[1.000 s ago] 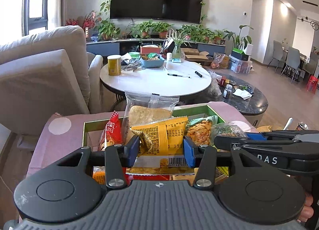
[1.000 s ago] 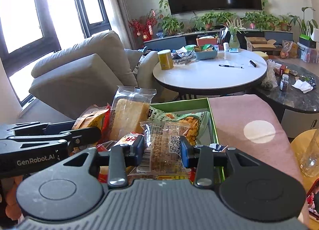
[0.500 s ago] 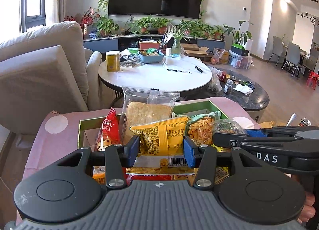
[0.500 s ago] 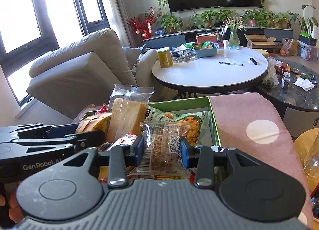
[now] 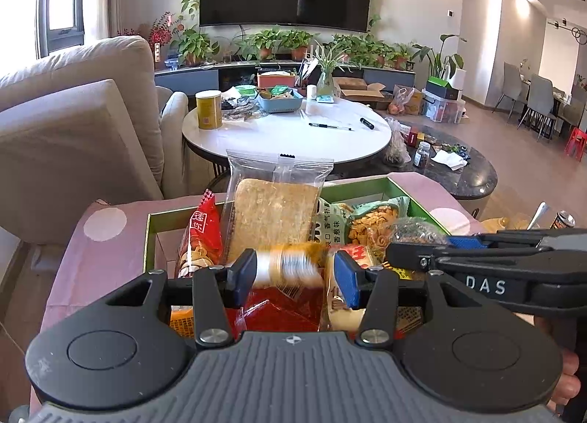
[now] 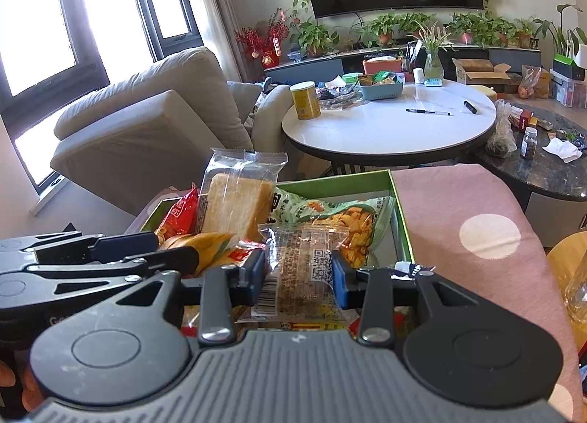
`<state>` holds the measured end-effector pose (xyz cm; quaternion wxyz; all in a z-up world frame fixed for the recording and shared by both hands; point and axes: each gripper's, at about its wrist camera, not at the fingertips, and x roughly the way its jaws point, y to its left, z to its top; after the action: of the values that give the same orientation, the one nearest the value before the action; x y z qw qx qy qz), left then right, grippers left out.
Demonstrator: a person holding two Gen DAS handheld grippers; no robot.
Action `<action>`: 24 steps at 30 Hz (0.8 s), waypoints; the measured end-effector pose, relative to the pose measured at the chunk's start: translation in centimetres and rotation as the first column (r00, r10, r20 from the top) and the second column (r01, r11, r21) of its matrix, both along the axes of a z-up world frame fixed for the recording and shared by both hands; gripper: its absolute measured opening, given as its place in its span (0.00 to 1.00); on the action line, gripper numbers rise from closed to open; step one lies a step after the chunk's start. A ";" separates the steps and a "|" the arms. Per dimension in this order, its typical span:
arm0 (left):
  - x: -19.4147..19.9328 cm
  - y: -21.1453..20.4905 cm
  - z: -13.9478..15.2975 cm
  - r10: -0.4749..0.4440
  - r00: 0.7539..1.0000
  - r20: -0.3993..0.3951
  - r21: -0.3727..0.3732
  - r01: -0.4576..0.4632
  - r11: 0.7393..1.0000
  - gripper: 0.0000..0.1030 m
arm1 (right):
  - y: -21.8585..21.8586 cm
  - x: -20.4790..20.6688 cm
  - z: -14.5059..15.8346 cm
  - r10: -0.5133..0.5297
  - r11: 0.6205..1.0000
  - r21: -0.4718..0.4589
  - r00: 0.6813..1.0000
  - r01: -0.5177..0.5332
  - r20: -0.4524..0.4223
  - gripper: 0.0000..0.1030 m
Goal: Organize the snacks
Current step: 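Lower the yellow bag and nut bar pack into the green box, then open both tools to release the snacks in the box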
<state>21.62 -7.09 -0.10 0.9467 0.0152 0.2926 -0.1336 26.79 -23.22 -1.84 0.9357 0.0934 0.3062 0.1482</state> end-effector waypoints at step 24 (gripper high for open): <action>-5.4 1.3 1.9 0.055 0.991 0.123 0.014 -0.057 0.998 0.83 | 0.1 -3.1 1.8 -0.004 0.999 0.041 0.998 0.001 0.069 0.84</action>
<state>16.18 -5.82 1.81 0.9662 0.0232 0.2353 -0.1031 23.65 -23.11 0.00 0.9438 0.1076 0.2706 0.1565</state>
